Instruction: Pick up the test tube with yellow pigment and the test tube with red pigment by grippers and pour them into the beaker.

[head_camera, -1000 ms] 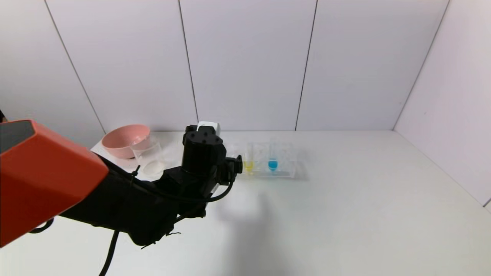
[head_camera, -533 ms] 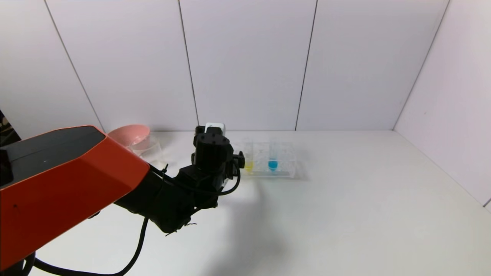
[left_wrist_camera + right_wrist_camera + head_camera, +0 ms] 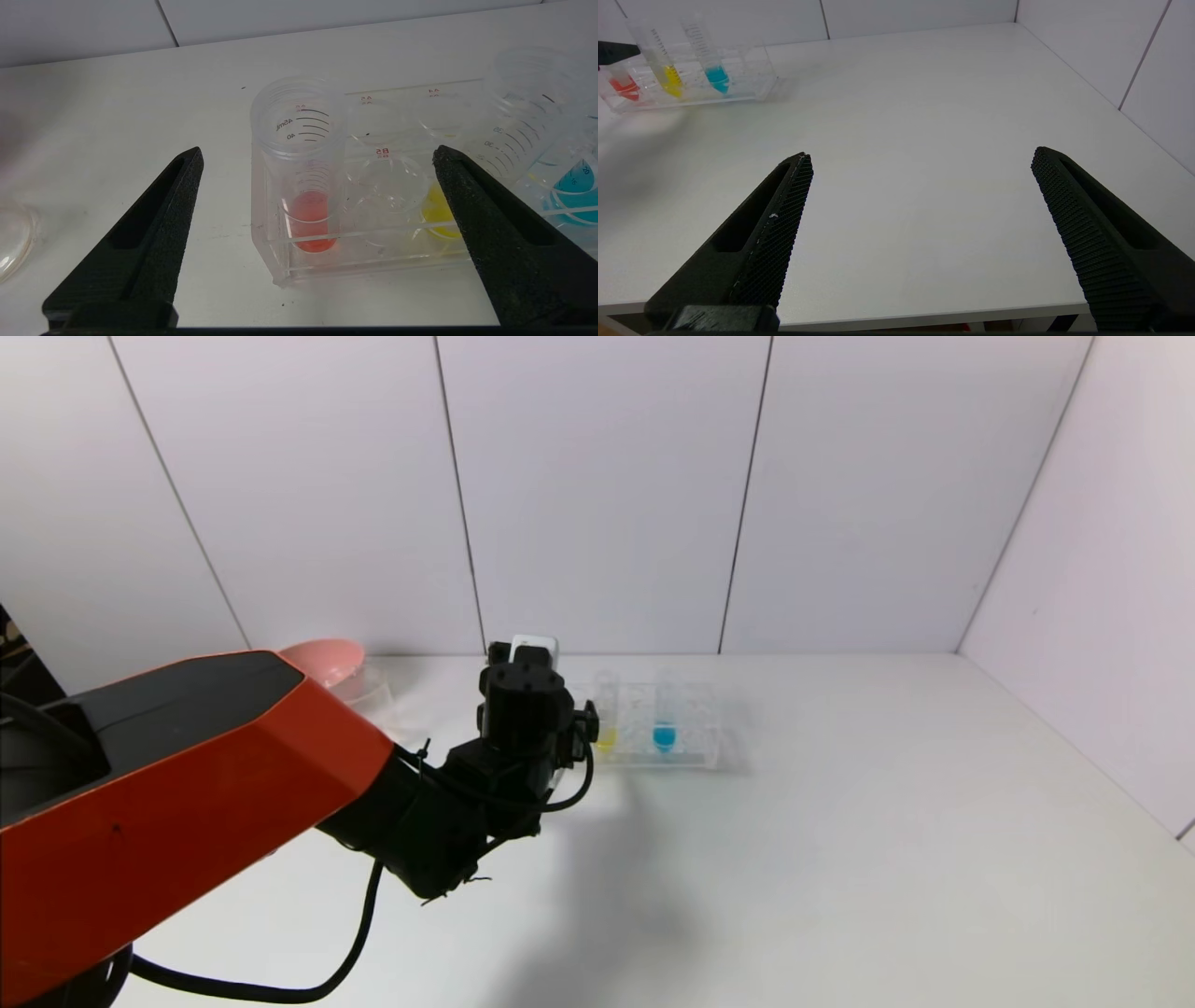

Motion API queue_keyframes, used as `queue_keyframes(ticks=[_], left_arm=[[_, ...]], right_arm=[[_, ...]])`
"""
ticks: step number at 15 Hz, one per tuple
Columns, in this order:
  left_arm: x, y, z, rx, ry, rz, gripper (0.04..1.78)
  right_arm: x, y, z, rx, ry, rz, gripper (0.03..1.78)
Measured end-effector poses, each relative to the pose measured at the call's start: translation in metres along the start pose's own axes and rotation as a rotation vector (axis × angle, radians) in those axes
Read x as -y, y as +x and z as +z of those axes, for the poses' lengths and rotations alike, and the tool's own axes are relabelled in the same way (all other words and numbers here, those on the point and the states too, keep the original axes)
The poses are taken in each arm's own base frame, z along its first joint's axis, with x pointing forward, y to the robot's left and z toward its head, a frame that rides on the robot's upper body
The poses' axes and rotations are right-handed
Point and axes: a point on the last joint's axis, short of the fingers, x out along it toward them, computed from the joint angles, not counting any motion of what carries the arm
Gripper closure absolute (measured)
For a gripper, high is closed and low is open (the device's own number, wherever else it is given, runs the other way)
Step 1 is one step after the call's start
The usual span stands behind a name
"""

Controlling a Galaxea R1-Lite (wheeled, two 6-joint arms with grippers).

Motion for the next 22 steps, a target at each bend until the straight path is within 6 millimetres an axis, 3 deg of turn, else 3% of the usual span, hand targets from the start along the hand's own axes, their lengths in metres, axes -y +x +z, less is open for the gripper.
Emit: queue_keyframes(ticks=[3, 8, 11, 18, 22], left_arm=[[-0.001, -0.001, -0.002, -0.002, -0.004, 0.0, 0.48], [-0.002, -0.003, 0.0, 0.013, -0.014, -0.001, 1.34], [-0.003, -0.008, 0.01, 0.034, -0.022, -0.005, 1.39], [-0.011, -0.028, 0.057, 0.136, -0.009, -0.048, 1.39], [-0.019, -0.043, 0.06, 0.13, -0.004, -0.075, 1.39]], right_arm=[[0.0, 0.0, 0.0, 0.0, 0.0, 0.0, 0.1], [0.0, 0.0, 0.0, 0.0, 0.0, 0.0, 0.1], [0.0, 0.0, 0.0, 0.0, 0.0, 0.0, 0.1], [0.0, 0.0, 0.0, 0.0, 0.0, 0.0, 0.1], [0.0, 0.0, 0.0, 0.0, 0.0, 0.0, 0.1]])
